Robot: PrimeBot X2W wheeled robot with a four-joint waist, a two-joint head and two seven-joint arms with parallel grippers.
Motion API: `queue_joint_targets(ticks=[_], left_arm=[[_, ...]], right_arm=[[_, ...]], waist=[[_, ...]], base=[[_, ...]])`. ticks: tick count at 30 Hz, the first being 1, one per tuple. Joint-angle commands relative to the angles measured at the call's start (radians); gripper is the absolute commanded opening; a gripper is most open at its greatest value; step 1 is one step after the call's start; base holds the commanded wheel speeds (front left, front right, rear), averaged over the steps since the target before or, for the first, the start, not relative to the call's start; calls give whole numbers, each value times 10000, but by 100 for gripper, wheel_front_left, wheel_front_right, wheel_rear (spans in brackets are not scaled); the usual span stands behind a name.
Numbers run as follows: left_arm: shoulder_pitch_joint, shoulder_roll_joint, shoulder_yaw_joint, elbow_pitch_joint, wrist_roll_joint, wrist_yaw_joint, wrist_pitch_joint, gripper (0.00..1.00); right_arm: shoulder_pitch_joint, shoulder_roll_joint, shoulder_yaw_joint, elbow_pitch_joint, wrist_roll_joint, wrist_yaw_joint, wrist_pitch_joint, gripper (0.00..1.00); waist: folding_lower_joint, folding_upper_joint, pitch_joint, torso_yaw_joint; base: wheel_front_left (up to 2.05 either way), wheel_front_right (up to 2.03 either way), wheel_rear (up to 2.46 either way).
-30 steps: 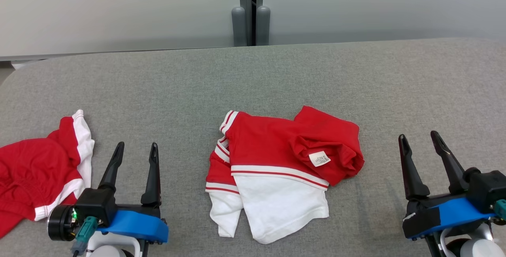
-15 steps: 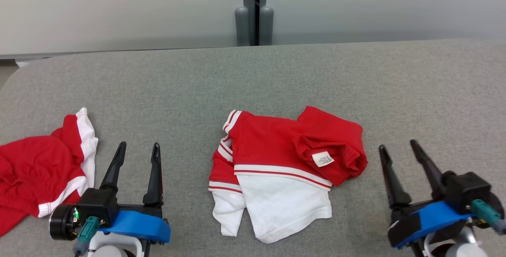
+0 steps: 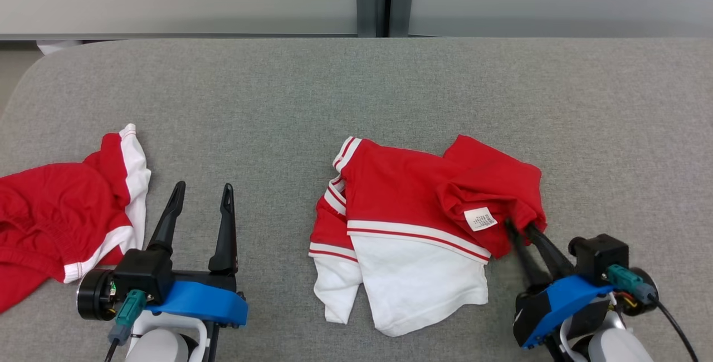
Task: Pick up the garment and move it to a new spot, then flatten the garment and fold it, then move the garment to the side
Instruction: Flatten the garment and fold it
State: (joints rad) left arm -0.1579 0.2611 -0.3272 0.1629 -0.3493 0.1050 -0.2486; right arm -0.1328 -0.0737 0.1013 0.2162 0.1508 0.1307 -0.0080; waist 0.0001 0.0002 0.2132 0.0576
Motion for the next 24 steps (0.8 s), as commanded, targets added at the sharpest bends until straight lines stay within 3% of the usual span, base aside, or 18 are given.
queue_joint_targets(ticks=[1,8,14,19,23,24], left_arm=[[-139,-7,25,14,6,-19,-45,100],[-78,-51,101,70,-6,47,-112,100],[-62,-18,164,19,5,72,-133,100],[-130,-3,166,-9,32,42,-153,100],[-155,23,152,19,38,27,-160,100],[-160,30,152,28,35,29,-161,100]], right_arm=[[-144,-49,-7,-6,21,1,-106,0],[-202,-548,-818,-725,67,1,-403,0],[113,-917,-2566,-1418,-50,1,-62,0],[408,-672,-4138,-1206,-90,1,35,0],[572,-367,-4538,-602,-137,1,10,1],[588,-318,-4580,-425,-139,1,-86,44]], waist=[[-1,-2,4,7],[-1,-2,-29,-61],[-1,-2,54,-215],[-1,-2,166,-265],[-1,-2,246,-309],[-1,-2,259,-319]], base=[[0,0,0],[0,0,0],[0,0,0],[0,0,0],[0,0,0],[0,0,0]])
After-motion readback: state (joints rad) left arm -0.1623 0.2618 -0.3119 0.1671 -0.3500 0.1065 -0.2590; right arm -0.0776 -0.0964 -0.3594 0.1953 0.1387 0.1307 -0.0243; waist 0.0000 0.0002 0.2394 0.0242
